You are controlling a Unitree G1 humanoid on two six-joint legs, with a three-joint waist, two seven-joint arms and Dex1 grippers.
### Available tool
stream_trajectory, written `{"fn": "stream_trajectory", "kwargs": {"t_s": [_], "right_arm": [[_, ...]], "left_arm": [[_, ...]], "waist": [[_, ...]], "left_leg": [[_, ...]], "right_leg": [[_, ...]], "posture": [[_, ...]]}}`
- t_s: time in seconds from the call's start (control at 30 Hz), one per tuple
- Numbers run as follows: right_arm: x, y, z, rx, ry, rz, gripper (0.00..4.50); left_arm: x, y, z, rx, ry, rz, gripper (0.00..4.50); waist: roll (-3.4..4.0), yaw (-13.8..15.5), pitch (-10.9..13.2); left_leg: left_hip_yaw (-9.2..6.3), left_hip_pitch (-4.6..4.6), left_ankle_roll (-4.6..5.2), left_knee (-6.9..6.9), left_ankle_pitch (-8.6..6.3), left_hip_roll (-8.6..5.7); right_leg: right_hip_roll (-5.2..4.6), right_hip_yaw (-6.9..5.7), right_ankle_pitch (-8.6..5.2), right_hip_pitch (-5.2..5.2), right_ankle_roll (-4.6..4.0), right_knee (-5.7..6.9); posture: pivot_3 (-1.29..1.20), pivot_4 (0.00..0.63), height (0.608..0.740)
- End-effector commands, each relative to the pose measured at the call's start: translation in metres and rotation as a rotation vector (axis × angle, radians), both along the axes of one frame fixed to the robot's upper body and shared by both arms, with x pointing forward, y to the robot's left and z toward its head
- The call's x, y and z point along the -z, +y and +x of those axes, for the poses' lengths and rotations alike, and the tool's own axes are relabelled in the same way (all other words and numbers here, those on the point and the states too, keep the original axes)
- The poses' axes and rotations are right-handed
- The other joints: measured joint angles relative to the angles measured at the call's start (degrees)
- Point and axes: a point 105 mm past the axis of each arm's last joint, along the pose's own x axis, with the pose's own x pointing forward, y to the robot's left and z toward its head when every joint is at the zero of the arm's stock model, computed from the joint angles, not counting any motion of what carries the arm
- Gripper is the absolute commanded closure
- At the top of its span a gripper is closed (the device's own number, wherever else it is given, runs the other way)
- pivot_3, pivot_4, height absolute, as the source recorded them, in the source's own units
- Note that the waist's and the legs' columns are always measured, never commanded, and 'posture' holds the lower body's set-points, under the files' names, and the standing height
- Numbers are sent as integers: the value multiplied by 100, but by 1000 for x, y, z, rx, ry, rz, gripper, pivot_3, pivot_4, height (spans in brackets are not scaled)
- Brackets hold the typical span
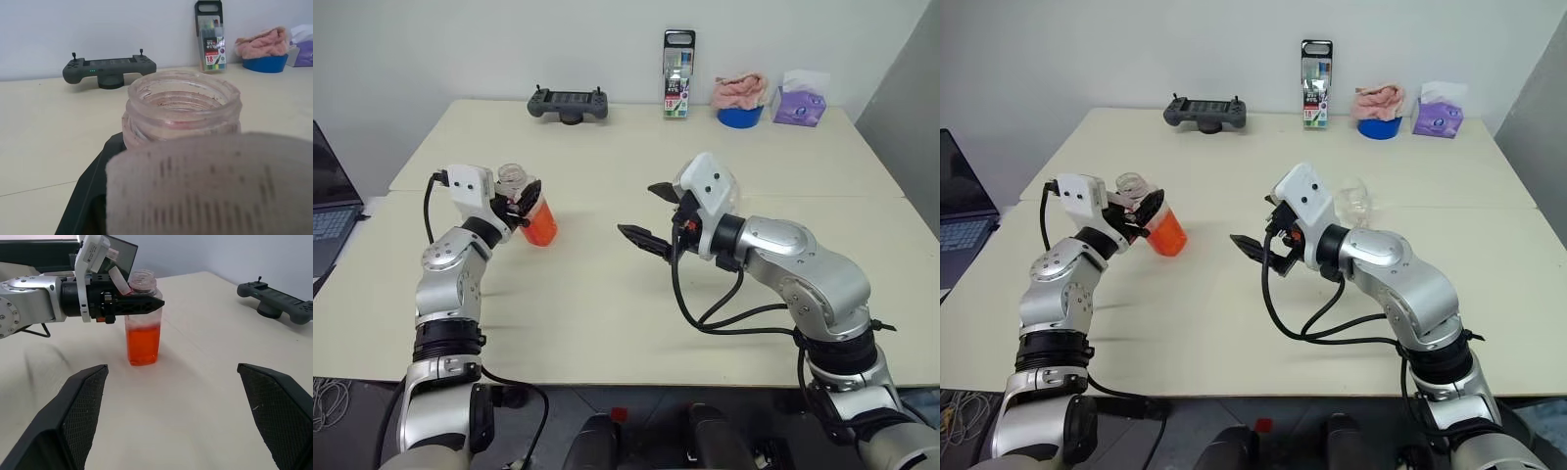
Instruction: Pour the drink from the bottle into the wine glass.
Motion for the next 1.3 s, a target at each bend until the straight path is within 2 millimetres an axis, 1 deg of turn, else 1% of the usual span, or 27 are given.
{"fn": "stream_trajectory", "kwargs": {"t_s": [0.03, 0.1, 0.27, 0.3, 0.5, 0.67, 0.8, 0.93, 1.03, 1.17, 1.3], "right_arm": [[-7, -3, 0, 8, -36, 8, 0], [-7, -4, 1, 12, -35, 8, 0], [-6, -5, 2, 19, -32, 8, 0], [-6, -5, 2, 19, -32, 9, 0], [-5, -6, 3, 22, -30, 10, 0], [-3, -13, 7, 45, -26, 2, 0], [0, -23, 12, 78, -21, -9, 0], [4, -39, 24, 149, -19, -36, 0], [4, -53, 35, 209, -26, -47, 0], [3, -70, 46, 278, -34, -66, 0], [2, -92, 55, 351, -7, -74, 0]], "left_arm": [[2, 11, -2, -49, -1, -5, 2363], [3, 12, -3, -55, 1, -5, 1632], [3, 12, -5, -60, 4, -4, 132], [3, 12, -5, -59, 5, -3, 29], [5, 9, -7, -54, 18, 10, 29], [15, 11, -22, -74, 47, -3, 29], [25, 12, -34, -93, 80, -18, 29], [35, 16, -43, -107, 117, -33, 29], [40, 23, -47, -131, 134, -40, 29], [40, 27, -51, -134, 139, -40, 29], [38, 27, -62, -117, 137, -35, 29]], "waist": [[0, -7, 0], [0, -9, 0], [0, -12, 0], [0, -11, 0], [0, -11, 0], [0, -14, 0], [0, -9, 0], [0, -8, 0], [0, -8, 0], [0, -7, 0], [0, -7, 0]], "left_leg": [[0, 1, 0, 0, 0, 1], [0, 2, 0, -1, 0, 2], [0, 0, 0, -2, 0, 3], [-2, -1, 0, -2, 0, 3], [-1, -1, 0, -1, 0, 1], [0, -1, 0, -3, 0, 3], [-1, 0, 0, -2, 0, 5], [0, -1, 0, -2, 0, 3], [1, -1, 0, -2, 0, 2], [2, -1, 0, -3, 0, 2], [4, -3, 1, -4, -1, 4]], "right_leg": [[1, 0, 0, 0, 0, 1], [2, 0, 0, 0, 0, 2], [3, 0, 0, -2, 0, 1], [3, -2, 0, -2, 0, 1], [2, -1, 0, -1, 0, 0], [2, 2, 0, -2, 0, -1], [1, 2, 0, -1, 0, -1], [1, 2, 0, 1, 0, -4], [1, 1, 0, 1, 0, -5], [2, 2, 0, 1, 0, -6], [2, 3, 0, 1, 0, -9]], "posture": [[0, 150, 740], [0, 150, 740], [0, 150, 740], [0, 150, 740], [0, 150, 740], [0, 150, 740], [0, 150, 740], [0, 150, 740], [0, 150, 740], [0, 150, 740], [0, 150, 740]]}}
